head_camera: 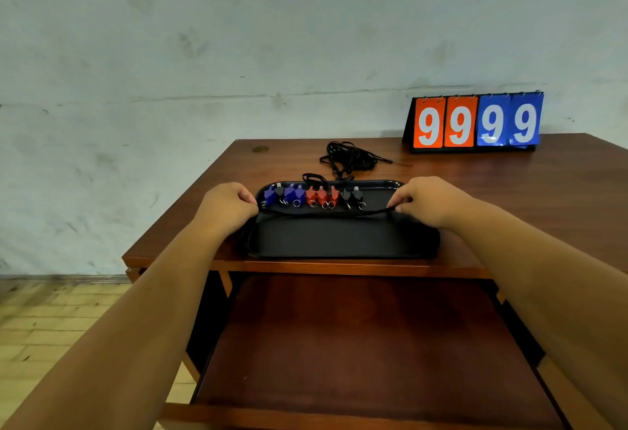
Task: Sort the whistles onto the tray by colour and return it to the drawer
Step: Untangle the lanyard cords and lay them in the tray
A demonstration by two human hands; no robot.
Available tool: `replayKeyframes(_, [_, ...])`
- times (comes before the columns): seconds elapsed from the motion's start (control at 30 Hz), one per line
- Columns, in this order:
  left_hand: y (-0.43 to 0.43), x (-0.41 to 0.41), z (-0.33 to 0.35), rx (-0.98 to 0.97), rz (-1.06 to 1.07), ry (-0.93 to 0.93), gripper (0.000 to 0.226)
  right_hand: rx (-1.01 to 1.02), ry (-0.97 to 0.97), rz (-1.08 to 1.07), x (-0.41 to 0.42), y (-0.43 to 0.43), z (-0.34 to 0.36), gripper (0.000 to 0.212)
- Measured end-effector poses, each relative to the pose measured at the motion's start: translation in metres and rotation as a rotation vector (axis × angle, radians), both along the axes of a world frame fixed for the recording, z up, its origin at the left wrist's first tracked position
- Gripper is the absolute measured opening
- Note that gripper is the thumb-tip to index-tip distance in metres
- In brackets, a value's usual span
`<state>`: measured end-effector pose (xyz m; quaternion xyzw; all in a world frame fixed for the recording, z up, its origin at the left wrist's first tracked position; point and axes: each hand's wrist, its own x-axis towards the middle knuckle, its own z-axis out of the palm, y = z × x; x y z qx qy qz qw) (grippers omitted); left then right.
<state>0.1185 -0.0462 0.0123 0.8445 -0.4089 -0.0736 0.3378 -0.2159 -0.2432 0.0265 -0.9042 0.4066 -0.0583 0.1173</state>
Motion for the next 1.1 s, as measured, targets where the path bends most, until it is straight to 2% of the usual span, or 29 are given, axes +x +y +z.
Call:
replayKeyframes(0.33, [-0.007, 0.001, 0.005, -0.022, -0.044, -0.011, 0.018, -0.121, 0.095, -0.051, -0.001, 0.002, 0.006, 0.032])
replayKeyframes(0.5, [-0.028, -0.011, 0.018, -0.063, -0.092, -0.051, 0.016, -0.03, -0.061, -0.079, 0.008, 0.0, 0.007, 0.031])
replayKeyframes(0.83, [-0.105, -0.025, 0.032, 0.02, -0.372, -0.146, 0.026, 0.033, -0.282, -0.025, 0.045, -0.003, 0.011, 0.034])
replayKeyframes(1.0, [-0.136, -0.032, 0.036, 0.13, -0.632, -0.342, 0.03, 0.052, -0.324, 0.01, 0.067, -0.014, 0.011, 0.031])
replayKeyframes(1.1, [-0.154, -0.028, 0.032, 0.189, -0.645, -0.409, 0.041, 0.062, -0.324, 0.016, 0.077, -0.022, 0.009, 0.031])
